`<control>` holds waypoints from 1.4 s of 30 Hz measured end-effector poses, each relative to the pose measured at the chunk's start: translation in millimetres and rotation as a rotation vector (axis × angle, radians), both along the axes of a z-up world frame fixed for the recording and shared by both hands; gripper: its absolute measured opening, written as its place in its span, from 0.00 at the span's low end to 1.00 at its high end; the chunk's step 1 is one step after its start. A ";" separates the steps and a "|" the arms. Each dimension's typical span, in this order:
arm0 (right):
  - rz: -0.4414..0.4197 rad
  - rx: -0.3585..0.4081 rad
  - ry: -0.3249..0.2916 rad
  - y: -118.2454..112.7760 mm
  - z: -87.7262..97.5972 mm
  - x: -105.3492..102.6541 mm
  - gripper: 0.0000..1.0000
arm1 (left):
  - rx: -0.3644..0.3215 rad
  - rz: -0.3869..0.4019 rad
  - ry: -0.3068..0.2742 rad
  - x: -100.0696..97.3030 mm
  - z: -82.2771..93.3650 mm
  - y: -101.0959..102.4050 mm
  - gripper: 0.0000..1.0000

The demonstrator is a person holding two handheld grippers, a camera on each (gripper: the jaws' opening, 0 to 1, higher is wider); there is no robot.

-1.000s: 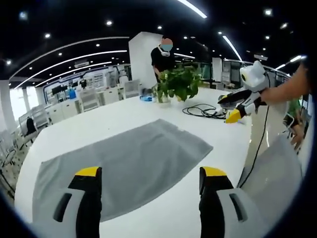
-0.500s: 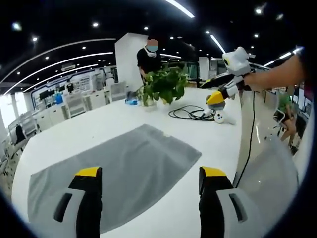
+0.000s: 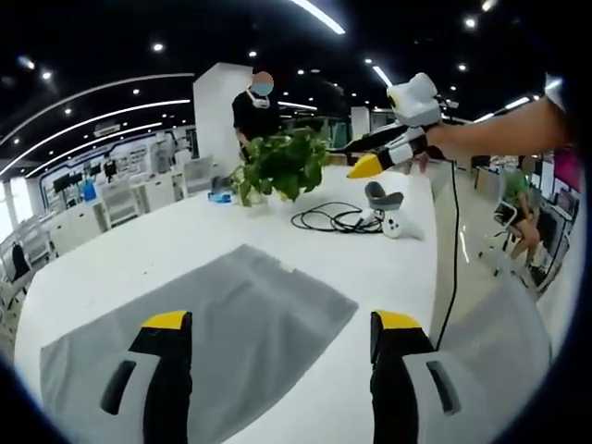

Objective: Fold the towel on the table until its edges align and the towel forms a compact rectangular stack.

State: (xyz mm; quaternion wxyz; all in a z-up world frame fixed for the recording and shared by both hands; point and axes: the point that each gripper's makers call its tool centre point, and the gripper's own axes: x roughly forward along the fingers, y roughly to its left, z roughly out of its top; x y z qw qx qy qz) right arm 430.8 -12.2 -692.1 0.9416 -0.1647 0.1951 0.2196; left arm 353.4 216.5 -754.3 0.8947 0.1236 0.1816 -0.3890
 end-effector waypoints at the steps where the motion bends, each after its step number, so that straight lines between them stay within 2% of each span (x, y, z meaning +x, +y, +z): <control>1: 0.002 -0.003 0.003 0.9 -2.2 1.8 0.76 | -0.001 -0.007 0.001 0.6 0.0 -3.7 0.81; 9: 0.007 -0.013 0.033 3.3 -19.7 14.1 0.75 | 0.002 -0.043 0.030 3.6 -6.2 -27.5 0.80; 14: -0.006 0.007 0.063 -1.4 -32.7 20.4 0.73 | 0.001 -0.059 0.030 5.6 -6.6 -41.4 0.80; 24: -0.022 0.052 0.097 -3.9 -52.1 31.9 0.71 | 0.015 -0.082 0.055 11.7 -19.9 -66.7 0.79; 30: -0.033 0.097 0.128 -3.6 -67.6 44.4 0.70 | 0.034 -0.092 0.069 15.4 -26.2 -80.1 0.74; 42: 0.009 0.056 0.176 1.8 -100.7 65.1 0.54 | 0.059 -0.123 0.125 13.4 -51.4 -113.1 0.65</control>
